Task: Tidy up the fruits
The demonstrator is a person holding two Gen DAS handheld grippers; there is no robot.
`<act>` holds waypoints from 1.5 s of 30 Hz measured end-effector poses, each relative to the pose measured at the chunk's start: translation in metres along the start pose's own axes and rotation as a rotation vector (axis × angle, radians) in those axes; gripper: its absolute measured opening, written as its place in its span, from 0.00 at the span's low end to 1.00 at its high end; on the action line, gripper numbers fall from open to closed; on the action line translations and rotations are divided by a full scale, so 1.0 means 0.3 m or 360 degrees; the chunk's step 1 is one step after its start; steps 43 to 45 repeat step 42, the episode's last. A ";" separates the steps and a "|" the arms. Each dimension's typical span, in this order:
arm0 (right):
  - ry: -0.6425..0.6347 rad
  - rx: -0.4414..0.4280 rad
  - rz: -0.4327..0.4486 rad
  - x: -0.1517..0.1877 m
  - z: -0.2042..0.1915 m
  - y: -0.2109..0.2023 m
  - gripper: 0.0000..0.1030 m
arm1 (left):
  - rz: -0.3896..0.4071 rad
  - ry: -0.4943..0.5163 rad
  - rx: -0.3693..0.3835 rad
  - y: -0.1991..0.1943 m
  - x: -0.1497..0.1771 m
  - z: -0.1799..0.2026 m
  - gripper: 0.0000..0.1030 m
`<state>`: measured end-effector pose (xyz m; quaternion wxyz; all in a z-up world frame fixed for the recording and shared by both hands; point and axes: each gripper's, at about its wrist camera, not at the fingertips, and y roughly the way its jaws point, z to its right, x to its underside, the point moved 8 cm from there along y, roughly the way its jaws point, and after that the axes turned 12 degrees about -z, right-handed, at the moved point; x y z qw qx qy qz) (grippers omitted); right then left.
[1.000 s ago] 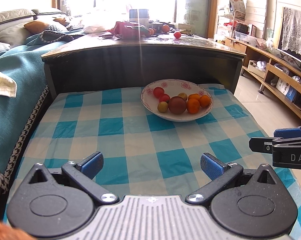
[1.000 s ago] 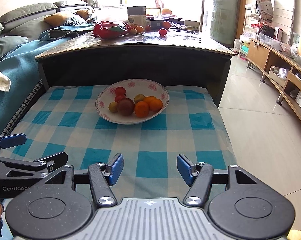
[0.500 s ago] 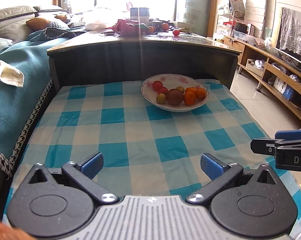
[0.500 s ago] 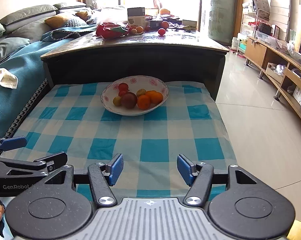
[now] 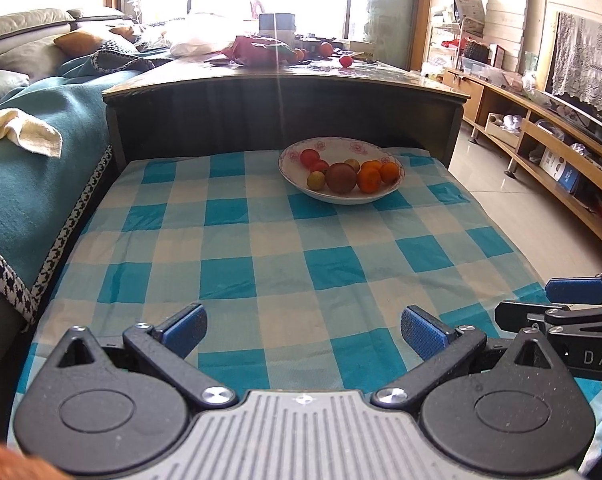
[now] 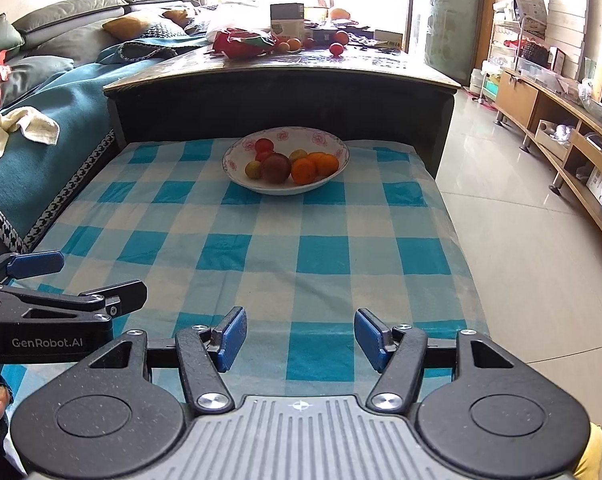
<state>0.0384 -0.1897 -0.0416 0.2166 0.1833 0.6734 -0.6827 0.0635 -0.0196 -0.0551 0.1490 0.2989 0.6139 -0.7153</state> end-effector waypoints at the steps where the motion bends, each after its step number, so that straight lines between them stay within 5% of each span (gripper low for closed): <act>1: 0.0001 -0.0003 0.0002 0.006 -0.003 -0.007 0.53 | -0.0003 0.0003 0.0001 -0.004 0.005 0.001 1.00; 45: -0.0018 -0.0034 0.0026 0.068 -0.046 -0.060 0.57 | -0.0013 0.0074 -0.0070 -0.032 0.060 0.020 1.00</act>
